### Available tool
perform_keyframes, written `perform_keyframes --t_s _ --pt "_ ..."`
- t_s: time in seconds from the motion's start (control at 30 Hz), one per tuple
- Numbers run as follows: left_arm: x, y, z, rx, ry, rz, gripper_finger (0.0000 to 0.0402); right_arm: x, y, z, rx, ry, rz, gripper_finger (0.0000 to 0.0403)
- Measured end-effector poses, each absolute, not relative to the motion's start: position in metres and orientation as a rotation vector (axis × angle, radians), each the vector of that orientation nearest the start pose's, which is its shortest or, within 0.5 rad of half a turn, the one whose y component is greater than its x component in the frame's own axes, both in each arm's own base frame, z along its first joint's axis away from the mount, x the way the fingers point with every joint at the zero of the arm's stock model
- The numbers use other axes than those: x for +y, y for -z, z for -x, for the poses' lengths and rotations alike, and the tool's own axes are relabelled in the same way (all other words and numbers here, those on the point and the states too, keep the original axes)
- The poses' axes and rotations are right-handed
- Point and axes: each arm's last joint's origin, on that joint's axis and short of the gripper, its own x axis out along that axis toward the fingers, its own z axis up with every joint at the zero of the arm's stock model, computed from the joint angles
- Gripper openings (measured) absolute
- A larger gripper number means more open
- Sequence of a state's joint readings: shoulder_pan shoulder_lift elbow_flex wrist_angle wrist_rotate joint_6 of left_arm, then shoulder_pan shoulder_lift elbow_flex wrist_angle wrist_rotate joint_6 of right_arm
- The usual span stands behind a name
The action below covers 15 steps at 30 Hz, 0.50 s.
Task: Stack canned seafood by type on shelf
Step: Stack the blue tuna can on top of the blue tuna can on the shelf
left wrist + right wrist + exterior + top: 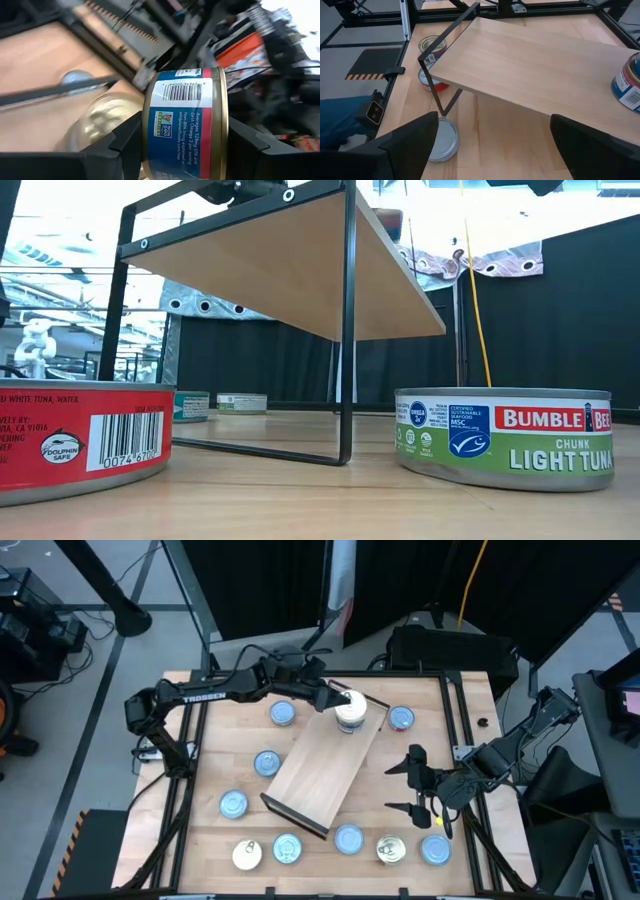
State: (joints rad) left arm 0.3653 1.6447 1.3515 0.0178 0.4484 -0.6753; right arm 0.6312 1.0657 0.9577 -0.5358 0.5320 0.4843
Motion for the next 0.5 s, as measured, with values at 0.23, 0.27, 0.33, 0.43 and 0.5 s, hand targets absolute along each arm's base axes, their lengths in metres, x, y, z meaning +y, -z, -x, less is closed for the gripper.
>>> perform_keyframes --t_s 0.23,0.27,0.33,0.43,0.5 --pt "0.1247 -0.3264 -0.3598 0.295 -0.017 0.785 0.0213 0.1159 -0.3121 -0.1834 0.543 0.035 -0.117 0.0377" --pt "0.1247 -0.3258 -0.3598 0.298 -0.018 0.786 0.0215 0.1159 -0.3121 -0.1834 0.543 0.035 -0.117 0.0377" --pt "0.1259 -0.3263 -0.3595 0.293 -0.02 0.781 0.0217 0.1158 -0.3121 -0.1834 0.543 0.035 -0.116 0.0377" --pt "0.1283 -0.327 -0.3586 0.286 -0.025 0.78 0.0218 0.1159 -0.3121 -0.1834 0.543 0.036 -0.117 0.0377" --pt "0.1293 -0.3264 -0.3583 0.287 -0.038 0.772 0.0219 0.1159 -0.3121 -0.1834 0.543 0.035 -0.117 0.0377"
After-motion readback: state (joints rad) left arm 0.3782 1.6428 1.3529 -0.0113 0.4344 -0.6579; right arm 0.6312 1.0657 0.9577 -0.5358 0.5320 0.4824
